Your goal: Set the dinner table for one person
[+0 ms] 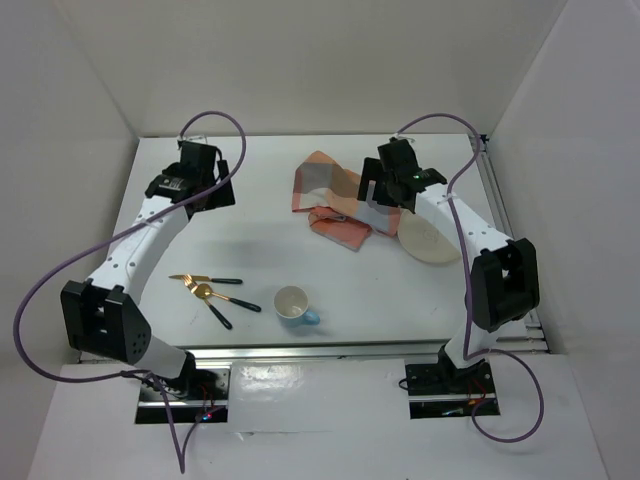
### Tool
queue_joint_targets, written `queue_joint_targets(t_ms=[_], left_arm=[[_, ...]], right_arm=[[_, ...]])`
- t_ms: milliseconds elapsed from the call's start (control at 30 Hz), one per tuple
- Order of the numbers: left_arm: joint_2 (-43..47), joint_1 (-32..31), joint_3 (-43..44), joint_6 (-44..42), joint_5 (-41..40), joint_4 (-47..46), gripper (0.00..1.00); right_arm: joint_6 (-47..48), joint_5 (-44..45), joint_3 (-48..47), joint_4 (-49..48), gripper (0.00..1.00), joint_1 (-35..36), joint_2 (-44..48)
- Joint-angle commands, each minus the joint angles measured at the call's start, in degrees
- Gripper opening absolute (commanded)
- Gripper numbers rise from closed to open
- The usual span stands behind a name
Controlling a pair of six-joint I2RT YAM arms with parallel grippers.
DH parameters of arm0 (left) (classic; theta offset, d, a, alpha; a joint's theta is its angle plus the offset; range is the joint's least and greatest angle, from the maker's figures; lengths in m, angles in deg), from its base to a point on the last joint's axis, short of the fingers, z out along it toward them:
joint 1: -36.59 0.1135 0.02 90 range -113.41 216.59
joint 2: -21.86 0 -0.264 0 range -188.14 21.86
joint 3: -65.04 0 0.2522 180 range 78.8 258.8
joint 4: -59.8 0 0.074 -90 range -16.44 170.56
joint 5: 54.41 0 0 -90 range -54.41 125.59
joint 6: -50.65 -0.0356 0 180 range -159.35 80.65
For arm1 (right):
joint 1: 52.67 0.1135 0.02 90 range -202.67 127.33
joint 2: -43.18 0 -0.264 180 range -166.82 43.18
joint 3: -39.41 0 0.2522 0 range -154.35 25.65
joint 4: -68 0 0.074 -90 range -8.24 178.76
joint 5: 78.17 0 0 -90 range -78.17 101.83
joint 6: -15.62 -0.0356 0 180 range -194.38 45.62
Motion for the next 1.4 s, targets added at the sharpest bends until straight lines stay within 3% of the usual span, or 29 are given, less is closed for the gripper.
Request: queue_joint_targets(t_ms=[0, 333, 433, 600, 767, 967, 1267, 1367], left_arm=[[-1.42, -0.05, 4.63, -0.04, 6.72, 2.16, 1.0], [0.25, -0.05, 4.55, -0.04, 12.98, 1.63, 0.98], [1.39, 0.73, 7.0, 0.57, 12.98, 2.24, 0.98], [4.02, 3.72, 10.61, 4.26, 10.7, 5.24, 1.0], [6.22, 8.12, 10.09, 5.68, 14.46, 6.47, 1.0], [7.72, 10.15, 7.37, 5.68, 17.72, 6.47, 1.0], [7.72, 11.29, 3.67, 5.68, 18.86, 5.24, 1.0], [7.1, 11.29, 3.67, 5.15, 20.0, 5.24, 1.0]], right_arm=[[0.21, -1.42, -0.65, 0.07, 1.0, -0.69, 0.65], [7.31, -7.82, -3.54, -1.96, 0.99, 1.85, 0.22], [9.6, -7.83, -9.34, -1.25, 0.89, 5.36, -4.61], [12.43, -6.16, -23.55, -0.55, 0.87, 11.69, -16.98], [13.66, -8.53, -37.54, 1.02, 0.69, 14.33, -29.56], [14.19, -8.54, -54.16, 2.53, 0.69, 16.18, -44.86], [15.14, 2.09, -56.03, 2.53, 0.64, 19.26, -52.79], [15.68, 4.47, -53.57, 1.83, 0.57, 20.49, -53.84]])
